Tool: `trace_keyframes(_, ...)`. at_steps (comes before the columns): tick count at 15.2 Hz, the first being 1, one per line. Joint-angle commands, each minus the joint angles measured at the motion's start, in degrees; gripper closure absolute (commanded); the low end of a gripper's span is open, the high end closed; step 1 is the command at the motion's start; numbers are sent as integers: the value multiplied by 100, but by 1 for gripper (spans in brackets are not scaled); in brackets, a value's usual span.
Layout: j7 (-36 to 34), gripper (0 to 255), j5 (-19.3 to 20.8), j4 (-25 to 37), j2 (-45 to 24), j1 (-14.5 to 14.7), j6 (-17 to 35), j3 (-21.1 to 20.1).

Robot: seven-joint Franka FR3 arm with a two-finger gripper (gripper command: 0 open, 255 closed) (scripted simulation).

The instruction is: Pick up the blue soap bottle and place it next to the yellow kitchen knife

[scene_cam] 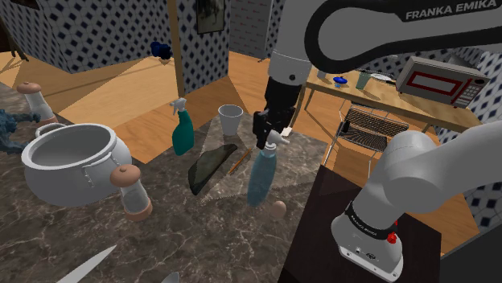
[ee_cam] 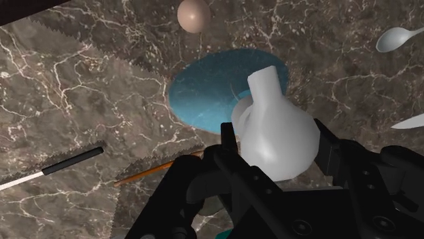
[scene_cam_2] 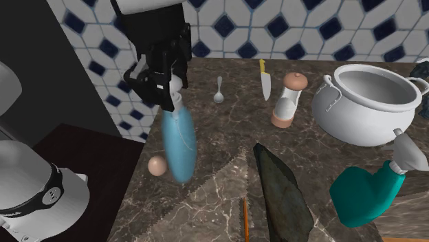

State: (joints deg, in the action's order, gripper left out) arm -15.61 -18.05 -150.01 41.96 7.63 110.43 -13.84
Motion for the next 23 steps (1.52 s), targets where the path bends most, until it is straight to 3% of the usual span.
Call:
trace_keyframes(1,-16,255,34,126,46,-11,-171,35)
trace_keyframes(23,-264,255,292,1873,-66,-102,-1792,271)
